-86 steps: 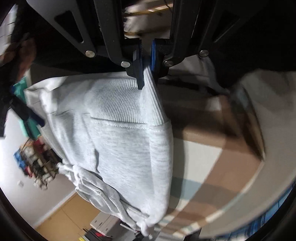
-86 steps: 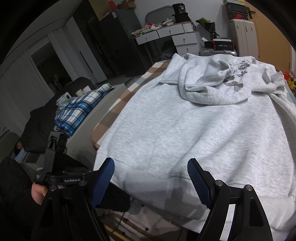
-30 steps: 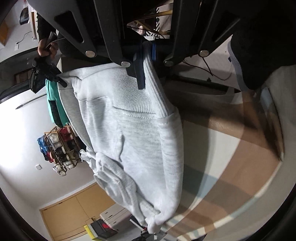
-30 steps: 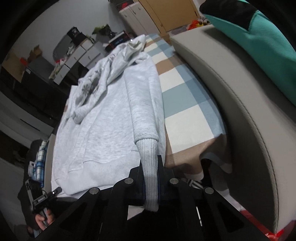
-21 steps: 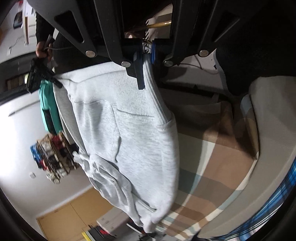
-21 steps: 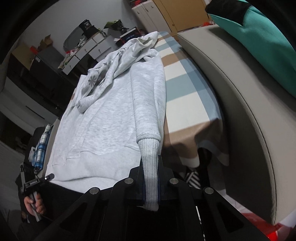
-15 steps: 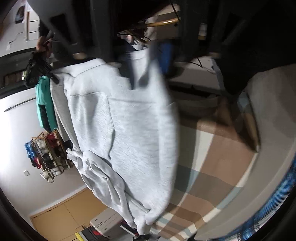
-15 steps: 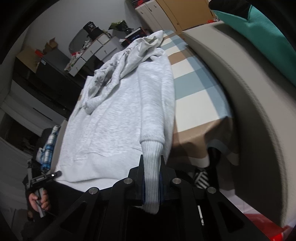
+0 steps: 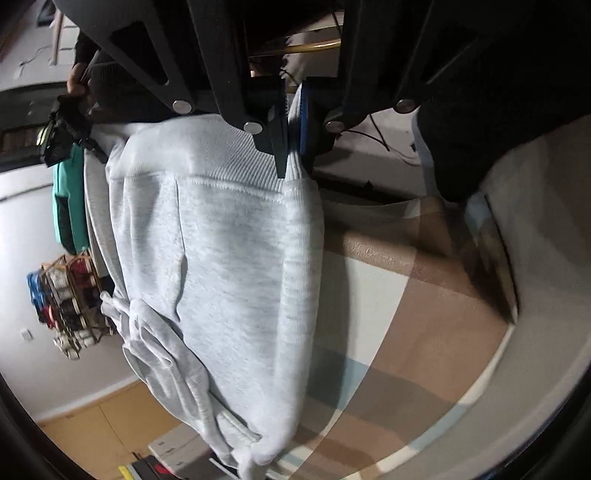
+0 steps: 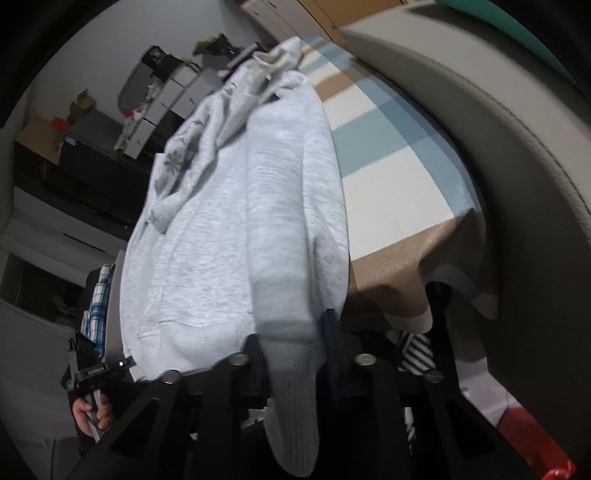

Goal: Fold large clothes

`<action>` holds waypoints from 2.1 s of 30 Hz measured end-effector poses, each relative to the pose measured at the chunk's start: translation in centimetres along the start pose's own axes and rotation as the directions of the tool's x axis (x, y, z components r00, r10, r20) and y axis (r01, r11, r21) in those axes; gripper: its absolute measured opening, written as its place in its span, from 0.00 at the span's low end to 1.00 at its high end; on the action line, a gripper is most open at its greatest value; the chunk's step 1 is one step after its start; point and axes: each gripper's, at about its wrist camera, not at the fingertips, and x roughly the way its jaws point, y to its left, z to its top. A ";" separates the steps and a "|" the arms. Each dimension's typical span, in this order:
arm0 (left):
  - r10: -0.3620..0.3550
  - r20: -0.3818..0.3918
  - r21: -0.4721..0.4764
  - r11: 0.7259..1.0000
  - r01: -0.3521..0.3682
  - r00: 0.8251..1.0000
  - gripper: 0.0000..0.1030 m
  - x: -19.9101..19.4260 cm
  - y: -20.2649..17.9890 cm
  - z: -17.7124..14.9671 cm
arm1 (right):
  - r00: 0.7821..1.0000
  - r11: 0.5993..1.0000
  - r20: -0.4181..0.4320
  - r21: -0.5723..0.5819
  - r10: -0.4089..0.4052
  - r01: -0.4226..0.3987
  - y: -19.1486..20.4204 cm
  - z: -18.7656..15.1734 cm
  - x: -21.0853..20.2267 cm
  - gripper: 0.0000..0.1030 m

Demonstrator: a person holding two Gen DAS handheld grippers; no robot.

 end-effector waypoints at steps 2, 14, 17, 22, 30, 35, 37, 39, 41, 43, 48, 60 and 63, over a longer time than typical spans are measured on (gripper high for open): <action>-0.013 0.013 0.008 1.000 0.013 1.000 0.00 -0.5 -0.1 -0.3 | 0.999 1.000 0.040 -0.030 0.002 -0.001 0.0 -0.6 -0.9 0.07; -0.085 0.039 0.097 0.992 0.081 0.996 0.00 -2.5 -1.0 -1.6 | 0.990 0.988 0.131 -0.147 0.059 -0.040 2.7 -3.6 -5.0 0.07; -0.076 0.059 0.124 0.990 0.069 0.995 0.04 -1.3 -2.0 -0.2 | 0.988 0.991 0.129 -0.118 0.085 -0.069 2.1 -3.0 -4.7 0.07; -0.156 0.006 -0.006 0.988 0.156 0.988 0.56 1.5 -0.5 1.1 | 0.987 0.989 0.122 -0.114 0.108 -0.095 2.4 -2.2 -4.0 0.07; -0.039 -0.066 -0.005 0.999 0.038 0.997 0.58 4.3 -0.5 0.6 | 0.989 0.989 0.098 -0.109 0.107 -0.096 2.1 -2.1 -3.5 0.09; 0.045 -0.011 -0.006 0.999 -0.045 0.999 0.71 3.5 0.0 0.3 | 0.988 0.989 0.094 -0.096 0.118 -0.109 1.9 -2.2 -3.4 0.10; 0.065 0.000 0.013 0.998 -0.065 0.998 0.78 3.5 0.0 0.3 | 0.988 0.989 0.093 -0.096 0.120 -0.111 1.9 -2.3 -3.4 0.10; 0.067 0.001 0.046 0.997 -0.067 0.998 0.78 3.7 -0.2 0.6 | 0.988 0.989 0.095 -0.092 0.122 -0.114 1.8 -2.4 -3.4 0.11; 0.063 -0.001 0.047 0.997 -0.063 0.998 0.78 3.9 -0.1 0.9 | 0.986 0.989 0.103 -0.087 0.131 -0.122 1.6 -2.6 -3.5 0.11; -0.010 0.000 0.036 0.999 0.010 1.000 0.78 4.3 0.3 1.1 | 0.986 0.989 0.104 -0.085 0.132 -0.123 1.5 -2.8 -3.3 0.11; -0.149 -0.049 0.043 0.988 0.151 0.988 0.56 5.1 -0.3 0.8 | 0.983 0.988 0.109 -0.070 0.147 -0.140 1.0 -2.8 -3.3 0.11; -0.321 -0.052 0.029 0.946 0.323 0.945 0.11 1.8 -1.9 0.3 | 0.959 0.974 0.225 -0.185 0.174 -0.133 2.9 -2.1 -5.7 0.07; -0.345 -0.007 0.074 0.936 0.345 0.938 0.10 -0.3 -3.3 0.3 | 0.938 0.969 0.274 -0.183 0.211 -0.164 3.6 -1.6 -7.3 0.07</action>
